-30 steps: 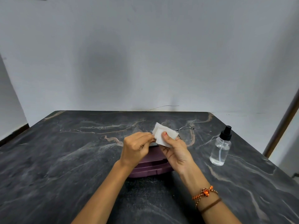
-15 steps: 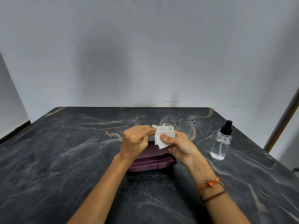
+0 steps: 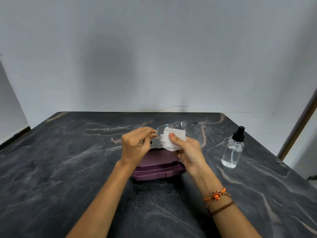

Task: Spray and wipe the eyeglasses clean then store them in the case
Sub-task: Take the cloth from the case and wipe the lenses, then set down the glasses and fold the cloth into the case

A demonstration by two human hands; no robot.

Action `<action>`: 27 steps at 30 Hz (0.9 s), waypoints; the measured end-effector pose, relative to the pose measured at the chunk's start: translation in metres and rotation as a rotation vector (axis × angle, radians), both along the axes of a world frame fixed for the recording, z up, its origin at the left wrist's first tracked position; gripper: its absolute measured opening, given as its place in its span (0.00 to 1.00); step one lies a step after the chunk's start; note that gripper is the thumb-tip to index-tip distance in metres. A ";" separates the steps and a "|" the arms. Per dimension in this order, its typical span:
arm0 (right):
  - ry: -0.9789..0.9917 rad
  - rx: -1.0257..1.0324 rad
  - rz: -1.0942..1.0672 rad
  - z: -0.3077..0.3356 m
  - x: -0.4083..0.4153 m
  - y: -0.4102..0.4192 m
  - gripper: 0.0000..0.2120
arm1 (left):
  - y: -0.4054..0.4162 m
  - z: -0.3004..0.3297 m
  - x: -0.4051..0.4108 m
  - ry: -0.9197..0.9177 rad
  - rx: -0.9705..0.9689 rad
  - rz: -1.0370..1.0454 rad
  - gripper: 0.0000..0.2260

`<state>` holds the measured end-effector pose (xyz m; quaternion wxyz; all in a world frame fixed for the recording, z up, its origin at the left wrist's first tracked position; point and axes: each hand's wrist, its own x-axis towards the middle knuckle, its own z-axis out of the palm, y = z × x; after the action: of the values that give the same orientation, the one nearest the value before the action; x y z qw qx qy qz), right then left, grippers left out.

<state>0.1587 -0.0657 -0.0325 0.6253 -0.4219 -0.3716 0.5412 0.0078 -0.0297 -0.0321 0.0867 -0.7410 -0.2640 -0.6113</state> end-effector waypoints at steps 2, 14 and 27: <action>0.004 0.005 -0.012 0.001 0.004 0.000 0.02 | 0.001 0.001 -0.003 -0.038 -0.011 0.009 0.03; -0.404 -0.055 -0.471 -0.014 0.053 0.017 0.04 | 0.007 0.000 -0.012 -0.121 -0.016 0.054 0.03; -1.006 -0.137 -0.554 -0.032 0.068 0.021 0.14 | 0.009 -0.004 -0.011 -0.135 -0.055 0.044 0.04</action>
<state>0.2271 -0.0447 -0.0649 0.4614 -0.7483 -0.4631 0.1128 -0.0032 -0.0209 -0.0359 0.0620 -0.6942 -0.3022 -0.6503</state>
